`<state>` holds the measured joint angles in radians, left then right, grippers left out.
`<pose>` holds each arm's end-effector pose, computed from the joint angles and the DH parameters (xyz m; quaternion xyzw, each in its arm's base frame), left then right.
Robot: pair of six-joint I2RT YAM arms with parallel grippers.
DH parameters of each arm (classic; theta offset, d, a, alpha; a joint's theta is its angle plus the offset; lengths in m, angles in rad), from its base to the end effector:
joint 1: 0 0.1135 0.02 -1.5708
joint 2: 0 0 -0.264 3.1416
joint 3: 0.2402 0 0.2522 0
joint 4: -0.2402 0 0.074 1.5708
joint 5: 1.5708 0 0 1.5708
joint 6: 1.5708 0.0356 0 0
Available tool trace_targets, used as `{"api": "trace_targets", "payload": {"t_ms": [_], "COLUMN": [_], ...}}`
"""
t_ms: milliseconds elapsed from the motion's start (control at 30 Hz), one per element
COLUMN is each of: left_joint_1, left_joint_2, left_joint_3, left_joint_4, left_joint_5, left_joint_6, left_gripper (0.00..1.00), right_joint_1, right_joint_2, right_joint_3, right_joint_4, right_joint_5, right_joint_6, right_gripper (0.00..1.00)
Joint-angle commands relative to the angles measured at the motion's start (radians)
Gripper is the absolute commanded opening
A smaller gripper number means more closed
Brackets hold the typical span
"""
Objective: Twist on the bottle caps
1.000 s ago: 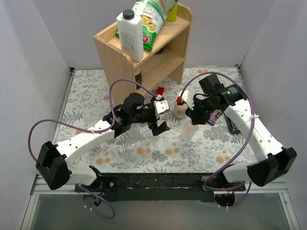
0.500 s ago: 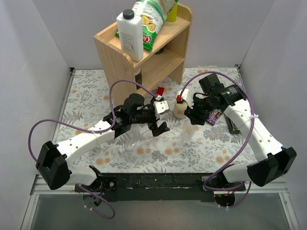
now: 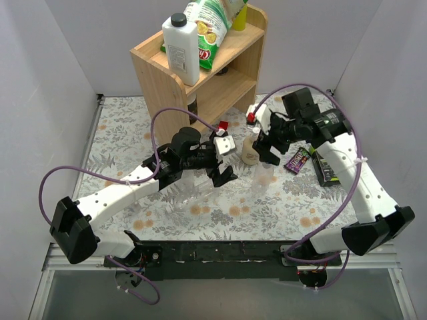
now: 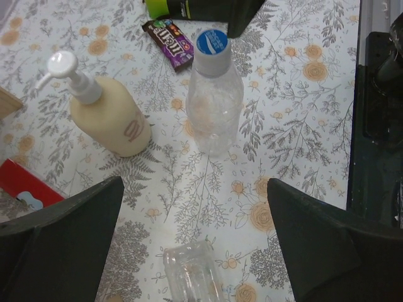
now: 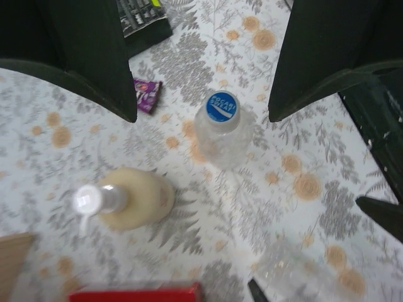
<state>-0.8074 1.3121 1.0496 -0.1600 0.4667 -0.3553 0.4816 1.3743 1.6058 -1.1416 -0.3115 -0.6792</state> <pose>0.1966 -0.2286 0.3197 0.3055 0.7680 -0.4524 0.3350 0.2248 0.1298 0.4018 -0.5545 0.7539 0.1144 0.3334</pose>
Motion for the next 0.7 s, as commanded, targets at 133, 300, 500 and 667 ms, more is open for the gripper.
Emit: {"api": "trace_targets", "payload": {"t_ms": [133,300,500,667], "left_joint_1": [0.065,0.328,0.586,0.703], "left_joint_2": [-0.102,-0.102,-0.109,-0.207], "left_joint_3": [0.352,0.578,0.702,0.647], "left_joint_4": [-0.226,-0.321,-0.305,-0.23], "left_joint_5": [-0.134,-0.169,-0.327,-0.272], "left_joint_6": [-0.039,-0.175,-0.251,-0.321], "left_gripper": [0.98,0.98,0.98,0.98], "right_joint_1": [-0.003,0.185,0.635,0.862], "right_joint_2": [-0.027,0.021,0.233,0.344], "right_joint_3": [0.276,0.315,0.351,0.287], "right_joint_4": [0.074,0.091,0.187,0.298], "right_joint_5": [-0.144,-0.192,0.204,0.304], "right_joint_6": [0.05,-0.016,-0.062,-0.089], "right_gripper": [0.91,0.86,0.8,0.7]}}
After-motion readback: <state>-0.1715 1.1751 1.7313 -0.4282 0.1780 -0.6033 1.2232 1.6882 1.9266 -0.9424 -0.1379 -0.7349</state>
